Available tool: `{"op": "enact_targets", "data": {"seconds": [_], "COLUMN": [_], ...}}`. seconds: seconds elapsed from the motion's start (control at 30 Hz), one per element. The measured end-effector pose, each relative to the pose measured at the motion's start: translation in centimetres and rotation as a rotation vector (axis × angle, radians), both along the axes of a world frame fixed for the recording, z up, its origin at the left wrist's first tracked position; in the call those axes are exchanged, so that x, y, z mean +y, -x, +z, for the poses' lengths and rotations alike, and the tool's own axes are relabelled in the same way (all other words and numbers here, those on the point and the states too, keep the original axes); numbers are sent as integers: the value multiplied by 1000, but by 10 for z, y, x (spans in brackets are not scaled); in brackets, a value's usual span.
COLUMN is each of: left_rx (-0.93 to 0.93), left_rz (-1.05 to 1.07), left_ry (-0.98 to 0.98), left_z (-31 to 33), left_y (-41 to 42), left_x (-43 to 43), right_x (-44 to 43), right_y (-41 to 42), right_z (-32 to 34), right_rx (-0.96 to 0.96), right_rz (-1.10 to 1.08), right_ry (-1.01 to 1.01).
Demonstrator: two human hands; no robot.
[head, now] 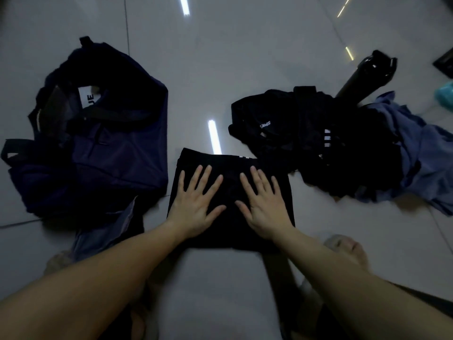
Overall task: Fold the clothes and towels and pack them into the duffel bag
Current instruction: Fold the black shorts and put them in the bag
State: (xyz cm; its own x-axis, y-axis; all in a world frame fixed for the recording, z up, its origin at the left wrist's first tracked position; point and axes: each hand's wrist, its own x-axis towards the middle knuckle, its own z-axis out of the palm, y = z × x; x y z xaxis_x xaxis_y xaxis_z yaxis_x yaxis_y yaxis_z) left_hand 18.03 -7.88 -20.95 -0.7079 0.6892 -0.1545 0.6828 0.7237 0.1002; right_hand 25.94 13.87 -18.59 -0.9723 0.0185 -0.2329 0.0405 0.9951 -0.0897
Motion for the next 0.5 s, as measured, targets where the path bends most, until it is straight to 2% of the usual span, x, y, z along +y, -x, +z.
{"op": "enact_targets", "data": {"seconds": [0.07,0.2,0.33,0.4,0.5], "left_rx": [-21,-81,-121,-176,-267], "left_rz": [16,104,30,117,479], "left_ry": [7,109,233,167,-82], "left_z": [0,-9,10,26,42], "left_y": [-28,-52,-49,-42,-32], "left_x": [-11,-31,-35,-30,-22], "right_x": [-17,-17,-1,1,-5], "right_y": [-27,-69,-66,-49,-29], "right_z": [2,-13,-5,9,30], "right_rx": [3,-129,-250,-203,-5], "right_rz": [39,-75,-6,18,2], "right_ry": [-3,-28,-73,-60,-10]}}
